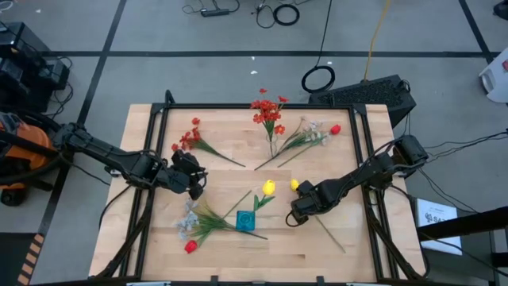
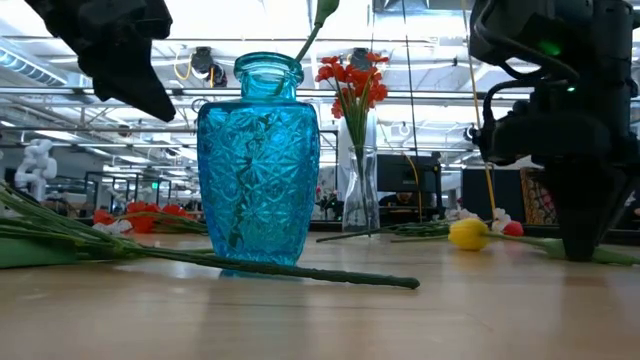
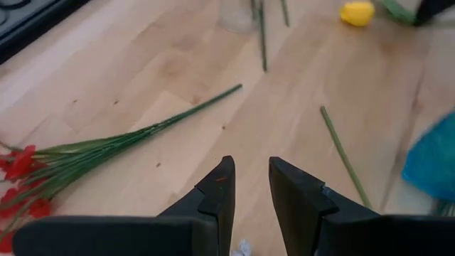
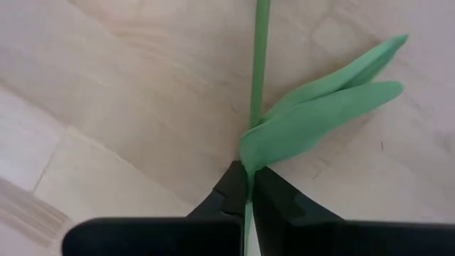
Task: Sort flowers into vase by color
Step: Put the yellow tulip into the blue flower vase
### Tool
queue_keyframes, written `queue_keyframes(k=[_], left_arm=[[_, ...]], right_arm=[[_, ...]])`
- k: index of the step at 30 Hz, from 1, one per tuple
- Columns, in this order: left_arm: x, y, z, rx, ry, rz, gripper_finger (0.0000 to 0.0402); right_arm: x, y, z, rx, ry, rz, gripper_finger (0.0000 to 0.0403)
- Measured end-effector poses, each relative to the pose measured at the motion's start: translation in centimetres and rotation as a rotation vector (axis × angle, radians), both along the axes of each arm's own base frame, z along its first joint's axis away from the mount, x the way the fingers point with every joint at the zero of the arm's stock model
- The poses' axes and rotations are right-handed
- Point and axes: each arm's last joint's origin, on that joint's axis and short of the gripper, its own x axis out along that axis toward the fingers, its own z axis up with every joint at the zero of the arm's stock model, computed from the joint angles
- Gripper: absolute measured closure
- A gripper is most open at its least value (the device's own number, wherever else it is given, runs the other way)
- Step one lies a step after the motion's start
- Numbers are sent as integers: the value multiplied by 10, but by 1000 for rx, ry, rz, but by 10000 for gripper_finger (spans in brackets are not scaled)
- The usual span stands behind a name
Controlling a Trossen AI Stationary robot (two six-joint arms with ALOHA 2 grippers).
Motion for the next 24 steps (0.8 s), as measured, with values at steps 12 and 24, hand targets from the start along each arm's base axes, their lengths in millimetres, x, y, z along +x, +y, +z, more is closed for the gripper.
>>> queue_keyframes(k=[12,24], left_arm=[[1,-2,0,-34,17,-61,309],[1,-2,0,-31,19,-60,309]], right_arm=[[-10,24,22,-37,-145,317,402],[-48,36,98,-229,-510,551,402]])
